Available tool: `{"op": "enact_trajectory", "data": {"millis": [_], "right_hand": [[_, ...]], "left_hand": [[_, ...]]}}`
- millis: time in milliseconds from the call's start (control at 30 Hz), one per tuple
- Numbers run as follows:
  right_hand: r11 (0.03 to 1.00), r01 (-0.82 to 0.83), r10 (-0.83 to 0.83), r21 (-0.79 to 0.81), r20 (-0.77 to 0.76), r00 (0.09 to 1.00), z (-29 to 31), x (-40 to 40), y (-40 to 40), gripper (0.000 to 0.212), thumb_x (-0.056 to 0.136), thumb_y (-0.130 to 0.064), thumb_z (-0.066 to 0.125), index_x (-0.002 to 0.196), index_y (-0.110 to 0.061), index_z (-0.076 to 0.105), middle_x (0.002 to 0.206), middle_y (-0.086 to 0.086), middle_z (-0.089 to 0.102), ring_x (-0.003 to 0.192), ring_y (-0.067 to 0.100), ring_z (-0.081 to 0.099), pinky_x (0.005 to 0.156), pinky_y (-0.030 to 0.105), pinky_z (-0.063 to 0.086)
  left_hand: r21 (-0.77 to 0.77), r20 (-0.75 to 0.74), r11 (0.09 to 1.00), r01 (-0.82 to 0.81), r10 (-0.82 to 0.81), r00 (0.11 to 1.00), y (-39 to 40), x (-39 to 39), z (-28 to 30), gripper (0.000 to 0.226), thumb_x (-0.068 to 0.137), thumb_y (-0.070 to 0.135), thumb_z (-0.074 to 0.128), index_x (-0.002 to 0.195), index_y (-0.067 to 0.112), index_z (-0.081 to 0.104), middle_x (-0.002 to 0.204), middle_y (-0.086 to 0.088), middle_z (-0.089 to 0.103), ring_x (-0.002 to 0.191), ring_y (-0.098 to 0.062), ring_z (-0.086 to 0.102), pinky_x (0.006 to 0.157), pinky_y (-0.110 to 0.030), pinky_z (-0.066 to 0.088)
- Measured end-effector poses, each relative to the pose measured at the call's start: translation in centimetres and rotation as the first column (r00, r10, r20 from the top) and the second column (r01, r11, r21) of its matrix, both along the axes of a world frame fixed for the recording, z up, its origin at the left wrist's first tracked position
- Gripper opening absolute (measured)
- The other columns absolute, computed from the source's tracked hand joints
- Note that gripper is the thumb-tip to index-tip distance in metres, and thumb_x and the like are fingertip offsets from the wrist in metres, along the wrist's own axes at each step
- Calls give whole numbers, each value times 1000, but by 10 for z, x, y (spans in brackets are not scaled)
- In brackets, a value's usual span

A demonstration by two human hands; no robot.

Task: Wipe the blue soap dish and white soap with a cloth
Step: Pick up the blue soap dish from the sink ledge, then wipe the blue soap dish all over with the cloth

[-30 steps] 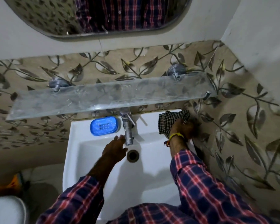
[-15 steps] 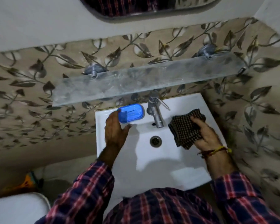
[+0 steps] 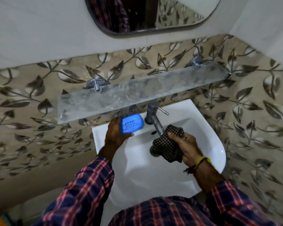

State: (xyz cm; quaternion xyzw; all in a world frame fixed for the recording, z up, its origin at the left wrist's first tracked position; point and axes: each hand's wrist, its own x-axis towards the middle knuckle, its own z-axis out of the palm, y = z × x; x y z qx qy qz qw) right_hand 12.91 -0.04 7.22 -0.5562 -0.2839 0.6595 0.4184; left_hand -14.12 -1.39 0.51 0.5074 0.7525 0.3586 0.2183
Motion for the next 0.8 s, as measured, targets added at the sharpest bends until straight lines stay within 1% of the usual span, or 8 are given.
{"op": "enact_trajectory", "data": {"millis": [200, 333, 400, 500, 567, 633, 700, 800], "right_hand": [[996, -75, 72, 49, 65, 995, 3, -6, 4, 13, 81, -8, 78, 90, 0, 73, 89, 22, 76, 77, 31, 76, 59, 32, 60], [993, -95, 91, 75, 55, 994, 5, 0, 5, 18, 81, -13, 79, 95, -3, 74, 91, 20, 77, 80, 33, 76, 64, 36, 61], [993, -84, 78, 83, 81, 994, 7, 8, 5, 16, 82, -13, 79, 95, -7, 75, 90, 16, 78, 78, 30, 76, 62, 36, 60], [985, -85, 54, 150, 197, 979, 6, 19, 4, 15, 81, -11, 79, 95, -12, 74, 89, 10, 77, 78, 22, 75, 61, 32, 59], [959, -148, 75, 243, 284, 956, 7, 23, 4, 17, 80, -7, 79, 93, -15, 73, 89, 4, 77, 76, 10, 73, 62, 23, 58], [925, -238, 133, 295, 336, 932, 10, 24, 5, 19, 79, -8, 81, 95, -15, 72, 88, 0, 76, 75, 5, 72, 65, 20, 57], [892, -317, 197, 324, 352, 915, 11, 23, 10, 19, 78, -12, 83, 94, -14, 73, 85, -1, 77, 76, 9, 72, 66, 23, 58], [810, -466, 285, 356, 456, 843, 11, 25, 16, 17, 81, -16, 81, 96, -15, 73, 86, 0, 77, 81, 16, 74, 73, 34, 61]], "left_hand": [[125, 34, 992, 7, -12, 999, -5, 4, 12, 100, 51, 15, 99, 138, 7, 51, 143, -14, 49, 133, -31, 47, 110, -35, 39], [223, 98, 975, -15, -7, 995, -30, 15, 32, 93, 54, 14, 98, 134, 12, 48, 133, -3, 49, 122, -8, 48, 102, -14, 40], [227, 49, 973, 45, -57, 997, -49, 24, 40, 84, 61, 12, 93, 132, 11, 48, 133, -1, 48, 124, -1, 45, 106, -14, 36], [186, -187, 959, 215, -180, 966, -72, 48, 51, 65, 82, 13, 76, 140, 9, 47, 145, -6, 45, 138, -8, 35, 116, -15, 22], [105, -277, 958, 265, -228, 933, -76, 69, 59, 48, 103, 39, 48, 145, 15, 46, 147, 10, 40, 136, 6, 26, 107, 1, 11], [35, -234, 959, 281, -266, 935, -77, 87, 62, 59, 103, 59, 25, 143, 21, 45, 140, 14, 46, 132, 3, 34, 97, 7, 14], [-32, -298, 956, 293, -289, 910, -74, 95, 66, 44, 104, 35, 42, 145, 19, 43, 145, -5, 47, 131, -19, 42, 102, -7, 26], [-147, -314, 947, 285, -318, 895, -75, 97, 70, 89, 74, -1, 74, 152, 16, 36, 150, -14, 31, 132, -36, 44, 103, -37, 47]]}}
